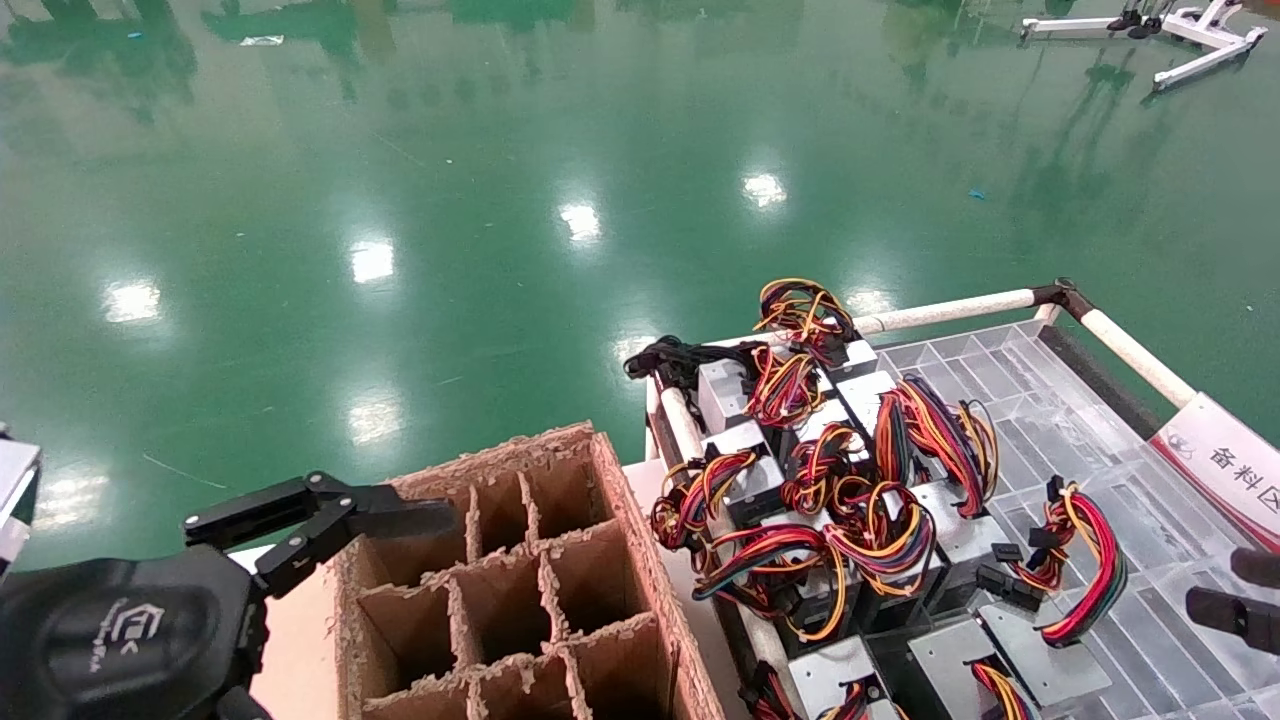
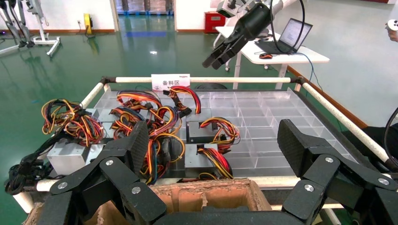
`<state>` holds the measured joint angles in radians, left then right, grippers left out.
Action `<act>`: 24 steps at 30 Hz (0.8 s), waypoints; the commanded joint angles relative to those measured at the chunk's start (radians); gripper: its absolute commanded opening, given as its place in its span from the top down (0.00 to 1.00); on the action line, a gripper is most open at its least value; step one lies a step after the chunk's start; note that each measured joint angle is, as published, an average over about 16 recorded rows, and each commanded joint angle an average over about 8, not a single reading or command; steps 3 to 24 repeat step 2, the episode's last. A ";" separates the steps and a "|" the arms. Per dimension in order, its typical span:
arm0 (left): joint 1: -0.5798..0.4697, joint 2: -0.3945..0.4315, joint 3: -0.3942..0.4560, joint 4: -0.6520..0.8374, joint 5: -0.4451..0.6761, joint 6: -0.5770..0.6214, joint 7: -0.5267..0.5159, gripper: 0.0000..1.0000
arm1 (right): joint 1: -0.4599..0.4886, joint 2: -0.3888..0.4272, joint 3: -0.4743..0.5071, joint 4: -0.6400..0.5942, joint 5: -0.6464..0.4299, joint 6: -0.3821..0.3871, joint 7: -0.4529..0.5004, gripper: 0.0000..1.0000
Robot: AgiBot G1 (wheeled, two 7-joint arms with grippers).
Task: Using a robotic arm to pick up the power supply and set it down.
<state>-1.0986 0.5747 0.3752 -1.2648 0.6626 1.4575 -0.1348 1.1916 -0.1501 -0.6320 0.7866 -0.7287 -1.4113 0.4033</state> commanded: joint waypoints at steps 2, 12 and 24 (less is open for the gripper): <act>0.000 0.000 0.000 0.000 0.000 0.000 0.000 0.00 | 0.000 0.000 0.000 0.000 -0.001 -0.001 0.000 0.00; 0.000 0.000 0.000 0.000 0.000 0.000 0.000 0.00 | 0.000 0.000 0.000 0.000 -0.001 -0.001 0.000 0.00; 0.000 0.000 0.000 0.000 0.000 0.000 0.000 0.00 | 0.000 0.000 0.000 0.000 -0.001 -0.001 0.000 0.00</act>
